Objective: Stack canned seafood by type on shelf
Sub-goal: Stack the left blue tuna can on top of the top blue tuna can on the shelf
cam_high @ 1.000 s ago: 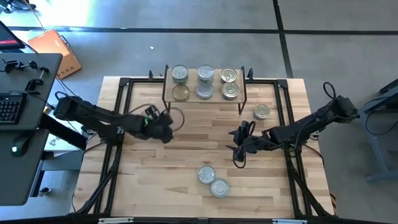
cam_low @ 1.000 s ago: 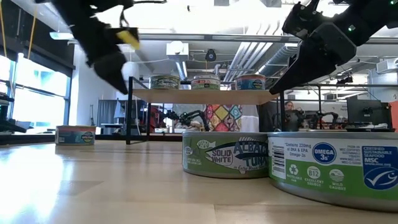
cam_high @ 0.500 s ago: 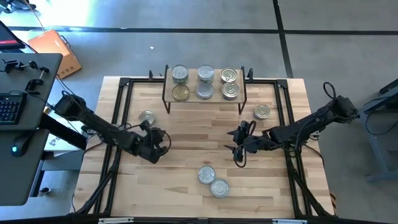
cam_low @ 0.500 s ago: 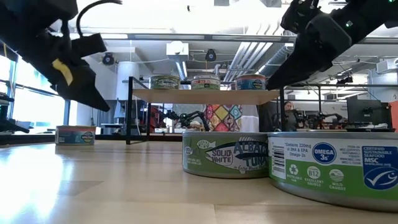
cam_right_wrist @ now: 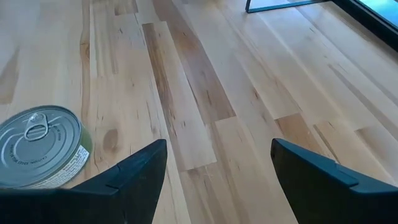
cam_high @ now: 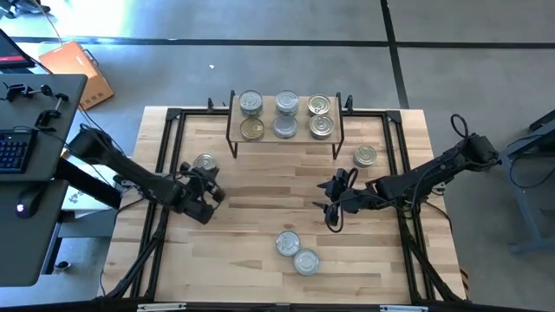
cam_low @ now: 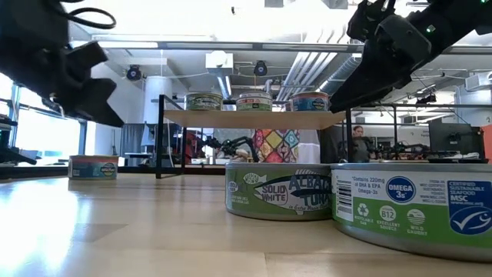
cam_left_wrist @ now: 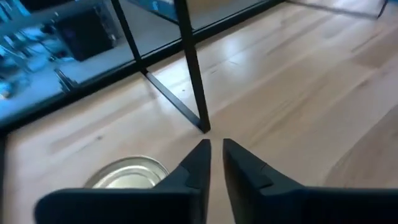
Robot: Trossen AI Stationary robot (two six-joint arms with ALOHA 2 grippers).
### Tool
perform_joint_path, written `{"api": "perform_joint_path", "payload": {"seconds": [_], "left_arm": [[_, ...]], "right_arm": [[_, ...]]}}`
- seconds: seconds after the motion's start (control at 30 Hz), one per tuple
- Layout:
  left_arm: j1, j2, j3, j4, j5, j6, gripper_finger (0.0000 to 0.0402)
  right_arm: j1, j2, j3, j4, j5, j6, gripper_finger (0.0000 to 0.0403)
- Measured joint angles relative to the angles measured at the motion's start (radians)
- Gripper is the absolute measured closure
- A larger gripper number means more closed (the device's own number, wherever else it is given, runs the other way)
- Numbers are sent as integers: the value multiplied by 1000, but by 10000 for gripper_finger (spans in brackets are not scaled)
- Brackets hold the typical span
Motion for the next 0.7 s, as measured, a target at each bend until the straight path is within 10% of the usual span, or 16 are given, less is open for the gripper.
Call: {"api": "perform_joint_path", "payload": {"seconds": [0.47, 0.7], "left_arm": [[-118, -249, -164, 173, -66, 11, 184], [-87, -251, -168, 187, -79, 209, 164]], "right_arm": [[-5, 23, 0, 38, 3, -7, 121], [-5, 118, 0, 81, -2, -8, 121]]}}
